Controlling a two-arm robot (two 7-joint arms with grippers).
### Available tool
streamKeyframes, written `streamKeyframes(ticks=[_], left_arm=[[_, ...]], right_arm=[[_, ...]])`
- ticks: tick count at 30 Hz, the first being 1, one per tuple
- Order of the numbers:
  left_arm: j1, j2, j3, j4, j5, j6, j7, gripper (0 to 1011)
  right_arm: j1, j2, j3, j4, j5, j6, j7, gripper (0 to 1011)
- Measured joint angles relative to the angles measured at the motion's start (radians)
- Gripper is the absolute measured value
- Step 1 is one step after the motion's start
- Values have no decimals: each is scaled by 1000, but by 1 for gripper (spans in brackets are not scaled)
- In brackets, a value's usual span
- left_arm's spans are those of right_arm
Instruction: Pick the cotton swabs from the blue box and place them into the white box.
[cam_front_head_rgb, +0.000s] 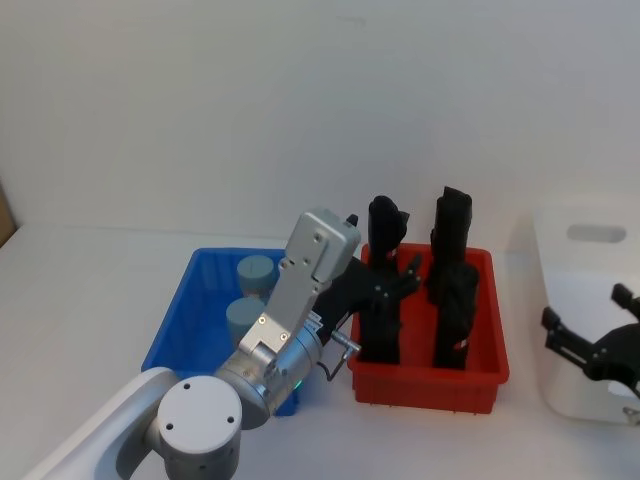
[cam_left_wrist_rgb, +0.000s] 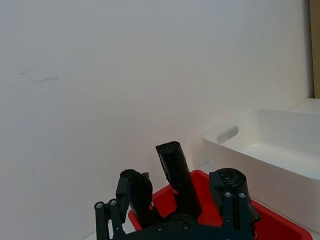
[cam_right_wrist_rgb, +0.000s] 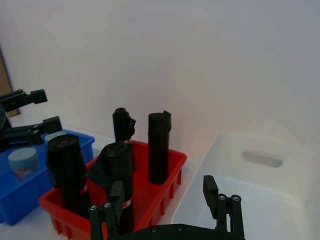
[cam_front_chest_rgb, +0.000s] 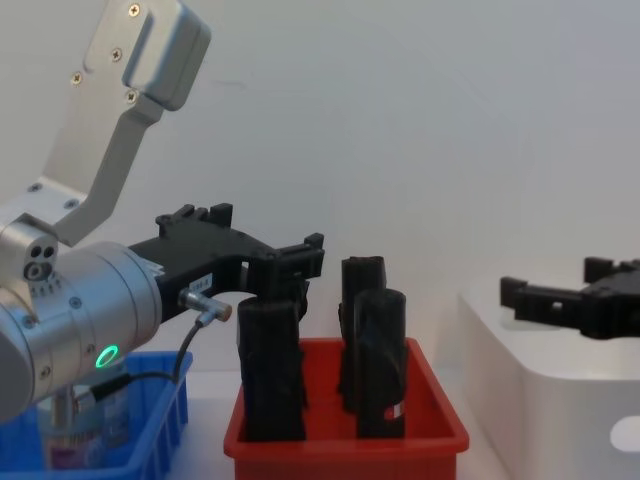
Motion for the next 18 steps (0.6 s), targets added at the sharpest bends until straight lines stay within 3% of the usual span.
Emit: streamKeyframes(ticks=[8,18], left_arm=[[0,0,0,0,0,0,0,1003],[0,0,0,0,0,0,0,1003]], right_arm=[[39,-8,-14,0,-7,140,77,1001],[88,-58,-49,22,-52,230,76,1002]])
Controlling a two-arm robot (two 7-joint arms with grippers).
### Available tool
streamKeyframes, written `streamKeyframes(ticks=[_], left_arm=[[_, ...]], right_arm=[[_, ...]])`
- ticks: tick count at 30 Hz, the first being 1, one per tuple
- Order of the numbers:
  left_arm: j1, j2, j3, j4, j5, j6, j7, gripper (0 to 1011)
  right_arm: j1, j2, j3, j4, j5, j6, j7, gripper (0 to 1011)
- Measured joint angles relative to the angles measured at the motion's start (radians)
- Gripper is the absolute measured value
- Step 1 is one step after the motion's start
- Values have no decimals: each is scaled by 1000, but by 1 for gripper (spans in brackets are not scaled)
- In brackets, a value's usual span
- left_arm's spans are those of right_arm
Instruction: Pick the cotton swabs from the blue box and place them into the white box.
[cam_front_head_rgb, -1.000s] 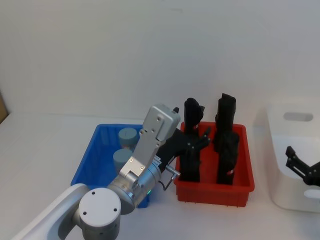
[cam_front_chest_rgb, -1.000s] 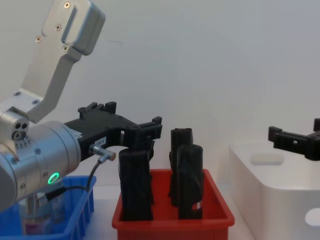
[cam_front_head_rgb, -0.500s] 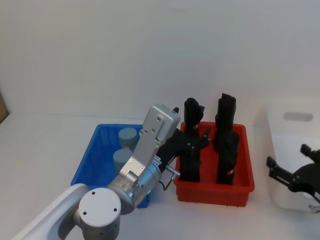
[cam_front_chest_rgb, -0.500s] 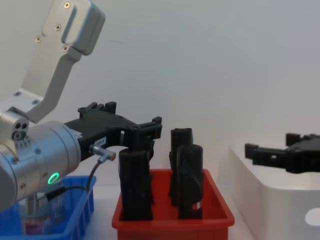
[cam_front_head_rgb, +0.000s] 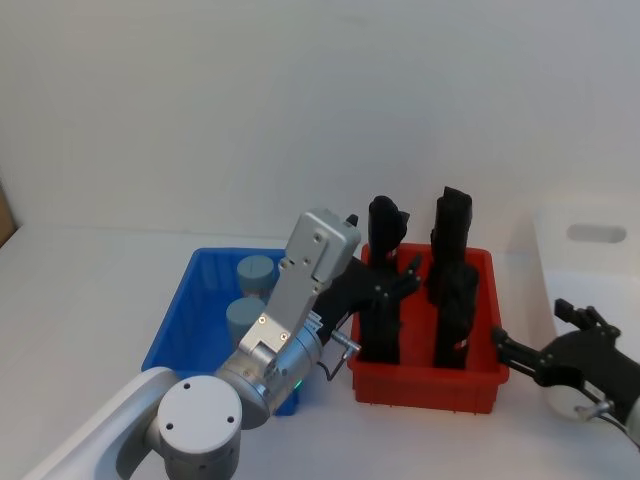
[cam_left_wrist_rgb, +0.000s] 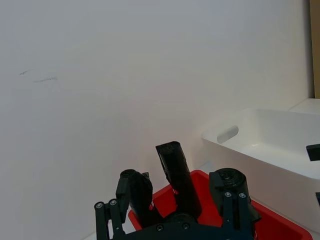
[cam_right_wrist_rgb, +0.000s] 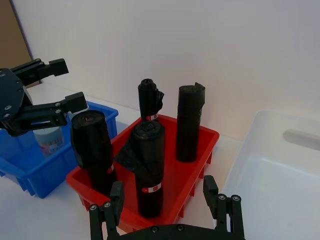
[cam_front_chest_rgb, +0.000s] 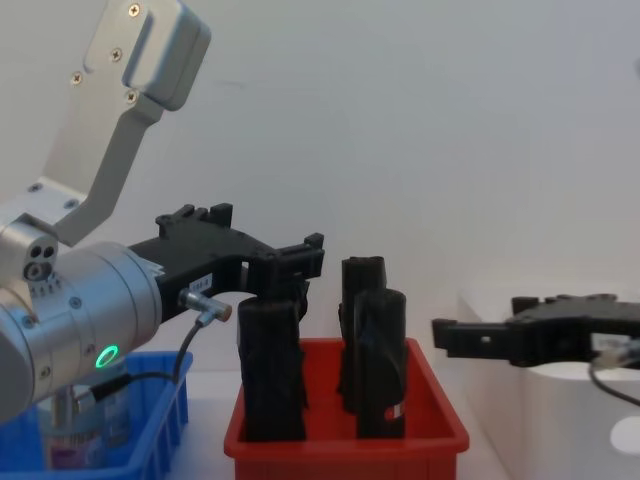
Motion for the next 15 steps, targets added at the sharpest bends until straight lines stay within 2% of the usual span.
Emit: streamKeyframes(ticks=[15], left_arm=[[0,0,0,0,0,0,0,1003]], right_arm=[[69,-98,-56,64,-76,70,-65,1002]])
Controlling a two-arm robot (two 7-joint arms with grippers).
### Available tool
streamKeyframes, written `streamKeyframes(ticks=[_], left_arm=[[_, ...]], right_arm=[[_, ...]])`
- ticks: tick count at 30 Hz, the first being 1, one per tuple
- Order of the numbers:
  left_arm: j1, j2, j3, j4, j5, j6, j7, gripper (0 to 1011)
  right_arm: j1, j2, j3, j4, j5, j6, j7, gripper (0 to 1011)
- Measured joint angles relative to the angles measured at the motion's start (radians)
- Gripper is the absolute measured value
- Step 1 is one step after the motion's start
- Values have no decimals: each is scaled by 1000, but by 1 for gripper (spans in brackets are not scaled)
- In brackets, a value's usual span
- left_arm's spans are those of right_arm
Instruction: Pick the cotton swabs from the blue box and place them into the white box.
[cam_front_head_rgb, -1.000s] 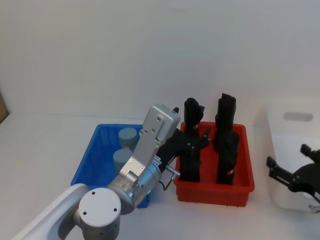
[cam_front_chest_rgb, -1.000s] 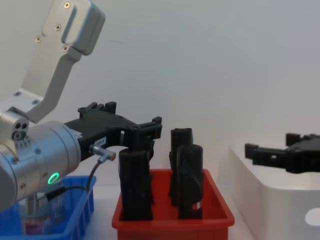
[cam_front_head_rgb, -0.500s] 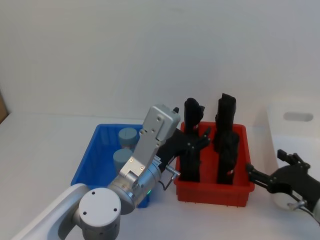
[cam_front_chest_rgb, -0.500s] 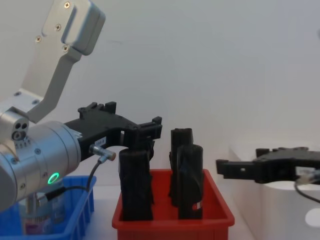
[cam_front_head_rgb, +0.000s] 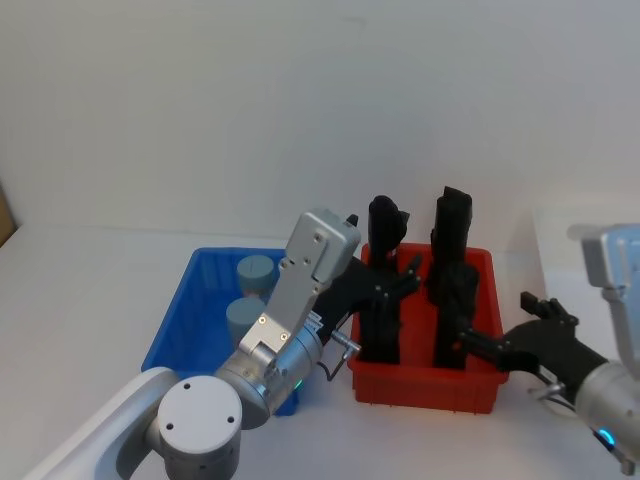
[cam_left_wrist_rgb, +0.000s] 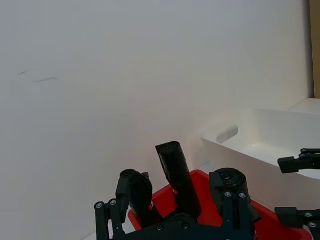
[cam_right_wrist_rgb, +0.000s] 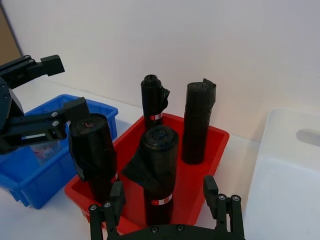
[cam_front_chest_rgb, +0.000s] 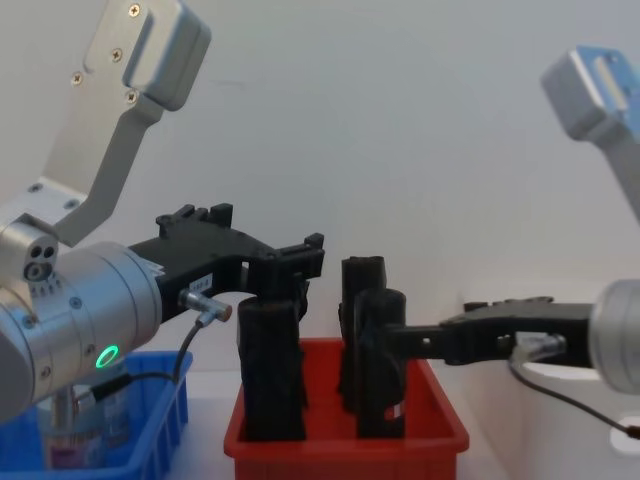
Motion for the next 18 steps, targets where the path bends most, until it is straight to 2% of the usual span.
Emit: streamKeyframes(ticks=[18], left_arm=[[0,0,0,0,0,0,0,1003]], right_arm=[[64,-91,-43,83,-78,36,-104,1002]])
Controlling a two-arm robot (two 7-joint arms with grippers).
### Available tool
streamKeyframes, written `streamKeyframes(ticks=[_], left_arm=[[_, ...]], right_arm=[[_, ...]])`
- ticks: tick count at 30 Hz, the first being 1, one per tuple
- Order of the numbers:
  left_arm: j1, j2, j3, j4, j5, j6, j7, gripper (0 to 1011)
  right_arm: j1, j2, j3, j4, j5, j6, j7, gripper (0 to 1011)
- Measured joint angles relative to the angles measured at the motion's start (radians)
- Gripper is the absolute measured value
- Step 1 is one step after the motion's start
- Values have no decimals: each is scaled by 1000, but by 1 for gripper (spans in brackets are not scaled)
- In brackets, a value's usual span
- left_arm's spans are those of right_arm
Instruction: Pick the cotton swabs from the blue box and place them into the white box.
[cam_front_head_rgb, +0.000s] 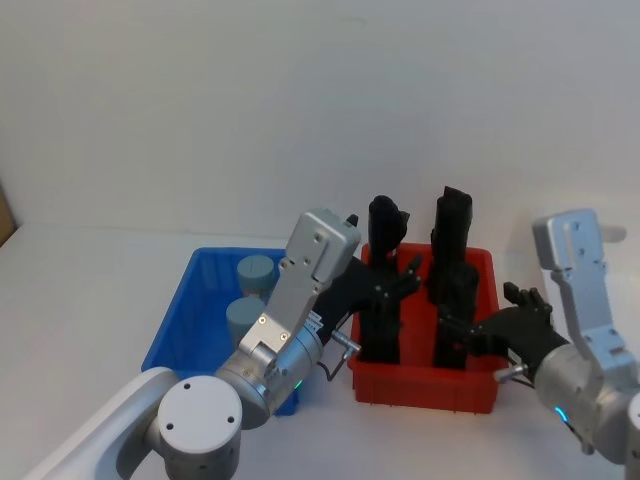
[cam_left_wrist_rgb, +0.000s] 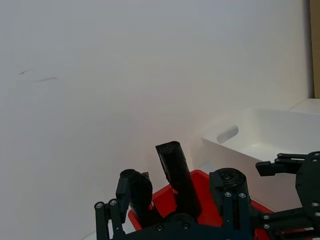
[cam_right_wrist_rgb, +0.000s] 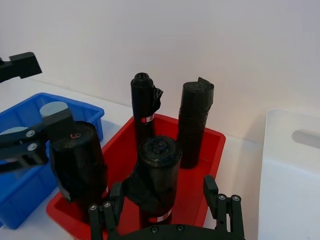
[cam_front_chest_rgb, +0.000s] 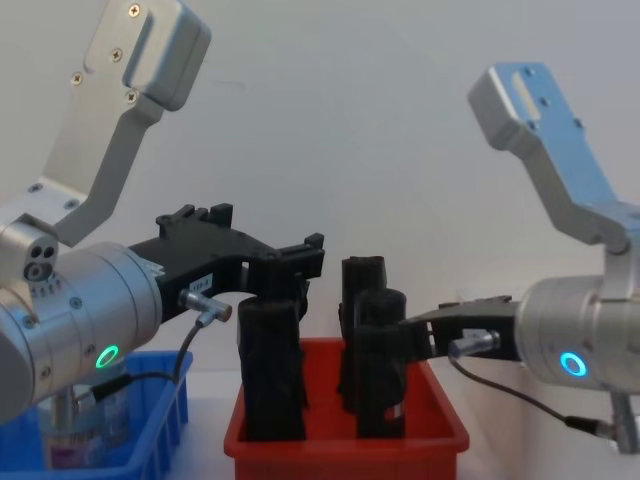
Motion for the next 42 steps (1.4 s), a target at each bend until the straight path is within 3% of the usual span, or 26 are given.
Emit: streamKeyframes(ticks=[25,32,33,37,42], left_arm=[[0,0,0,0,0,0,0,1003],[0,0,0,0,0,0,0,1003],[0,0,0,0,0,0,0,1003],[0,0,0,0,0,0,0,1003],[0,0,0,0,0,0,0,1003]], right_arm=[[92,-91,-14,123,-24,63,-63,996],[102,-100,-15,138,-25,69,-68,862],[105,-103,-15,143,-26,71,-69,785],[108,-106,-15,148,-26,73,-70,649],[111,-109,-16,152,-27,74,-72,534]])
